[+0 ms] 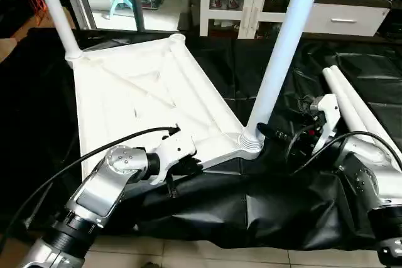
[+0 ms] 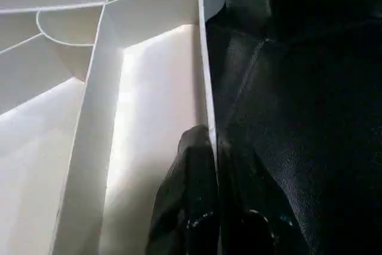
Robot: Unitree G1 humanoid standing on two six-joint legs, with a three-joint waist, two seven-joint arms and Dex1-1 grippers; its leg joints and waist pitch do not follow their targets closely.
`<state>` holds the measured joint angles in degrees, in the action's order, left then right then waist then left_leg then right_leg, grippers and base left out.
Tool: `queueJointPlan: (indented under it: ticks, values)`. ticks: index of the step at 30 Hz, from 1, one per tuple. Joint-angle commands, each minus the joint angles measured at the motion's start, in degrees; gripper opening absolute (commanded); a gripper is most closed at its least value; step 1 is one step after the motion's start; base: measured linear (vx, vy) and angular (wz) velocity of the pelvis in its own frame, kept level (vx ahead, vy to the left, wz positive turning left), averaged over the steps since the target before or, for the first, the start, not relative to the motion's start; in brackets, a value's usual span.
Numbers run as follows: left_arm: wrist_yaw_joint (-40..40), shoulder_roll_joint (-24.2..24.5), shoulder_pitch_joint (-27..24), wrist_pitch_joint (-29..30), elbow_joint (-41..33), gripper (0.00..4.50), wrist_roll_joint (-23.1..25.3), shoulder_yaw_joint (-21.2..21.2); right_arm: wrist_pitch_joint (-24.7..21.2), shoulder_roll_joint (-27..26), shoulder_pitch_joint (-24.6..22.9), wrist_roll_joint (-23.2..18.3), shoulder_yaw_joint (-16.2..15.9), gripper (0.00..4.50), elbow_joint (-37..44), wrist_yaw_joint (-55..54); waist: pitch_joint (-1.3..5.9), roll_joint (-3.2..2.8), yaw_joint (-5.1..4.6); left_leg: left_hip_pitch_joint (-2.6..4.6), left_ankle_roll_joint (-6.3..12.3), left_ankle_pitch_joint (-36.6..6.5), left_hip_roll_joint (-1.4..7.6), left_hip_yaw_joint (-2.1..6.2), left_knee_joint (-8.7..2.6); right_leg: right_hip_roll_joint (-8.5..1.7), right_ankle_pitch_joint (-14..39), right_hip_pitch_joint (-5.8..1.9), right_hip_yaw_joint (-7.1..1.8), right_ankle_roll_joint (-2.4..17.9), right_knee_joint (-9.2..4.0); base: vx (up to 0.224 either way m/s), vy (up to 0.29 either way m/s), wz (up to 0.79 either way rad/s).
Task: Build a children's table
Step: Insert table leg to table base
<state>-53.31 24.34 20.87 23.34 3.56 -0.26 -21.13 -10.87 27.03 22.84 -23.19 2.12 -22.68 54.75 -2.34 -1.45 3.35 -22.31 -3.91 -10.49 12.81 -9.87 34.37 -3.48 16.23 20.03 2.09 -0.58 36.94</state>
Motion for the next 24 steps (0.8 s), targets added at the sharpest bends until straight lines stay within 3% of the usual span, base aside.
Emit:
queueJointPlan:
  ticks: [1, 2, 5, 11, 17, 24]
  values:
    - [-2.93, -0.61, -0.42, -0.28, -0.88, 0.00, -0.30, -4.27, -1.75, -0.31, 0.68, -0.87, -0.60, 4.42, 0.72, 1.74, 4.05, 0.44, -0.24, 1.22, 5.74, 2.42, 0.10, -0.17, -2.36, -2.61, -23.80, -2.25, -1.69, 14.70, -2.70, 0.000, 0.000, 0.00]
    - [-2.96, -0.66, -0.44, -0.40, -0.80, 0.00, -0.17, -4.32, -2.26, -0.40, 0.60, -1.18, -1.03, 4.42, 1.16, 2.77, 4.16, 0.71, -0.21, 1.20, 6.18, 3.29, 0.10, -0.21, -2.25, -2.51, -25.25, -2.31, -1.68, 14.70, -2.56, 0.000, 0.000, 0.00]
    - [-2.94, -0.71, -0.57, -0.53, -0.80, 0.00, -0.05, -4.36, -2.11, -0.57, 0.64, -0.76, -1.42, 4.42, 0.97, 3.29, 4.39, 0.53, 0.17, 1.26, 6.96, 5.29, 0.23, -0.14, -2.02, -2.55, -27.36, -2.17, -1.53, 14.70, -2.15, 0.000, 0.000, 0.00]
    - [-3.24, -0.63, -1.12, -0.37, -1.63, 0.00, -0.09, -4.64, 0.72, -1.76, 3.70, 1.52, -1.97, 4.42, -5.21, 3.45, 4.34, 0.72, 0.33, 1.24, 6.56, 5.26, 0.22, -0.23, -1.95, -2.69, -25.41, -2.11, -1.49, 15.03, -2.21, 0.000, 0.000, 0.00]
    - [-3.18, -0.73, -1.24, -0.30, -1.86, 0.00, -0.04, -4.66, -0.04, -1.63, 4.78, 1.40, -1.65, 3.88, -6.88, 4.30, 4.34, 0.72, 1.04, 1.30, 6.33, 4.87, 0.31, -0.27, -1.93, -2.76, -23.67, -2.02, -1.54, 14.62, -2.18, 0.000, 0.000, 0.00]
    - [-2.98, -1.00, -1.04, -0.11, -1.84, 0.00, -0.06, -4.74, 0.10, -1.90, 5.22, 1.52, -2.06, 3.26, -8.96, 6.65, 4.43, 0.80, 1.06, 1.21, 6.54, 5.04, 0.28, -0.21, -1.86, -2.73, -23.65, -2.02, -1.45, 14.74, -2.07, 0.000, 0.000, 0.00]
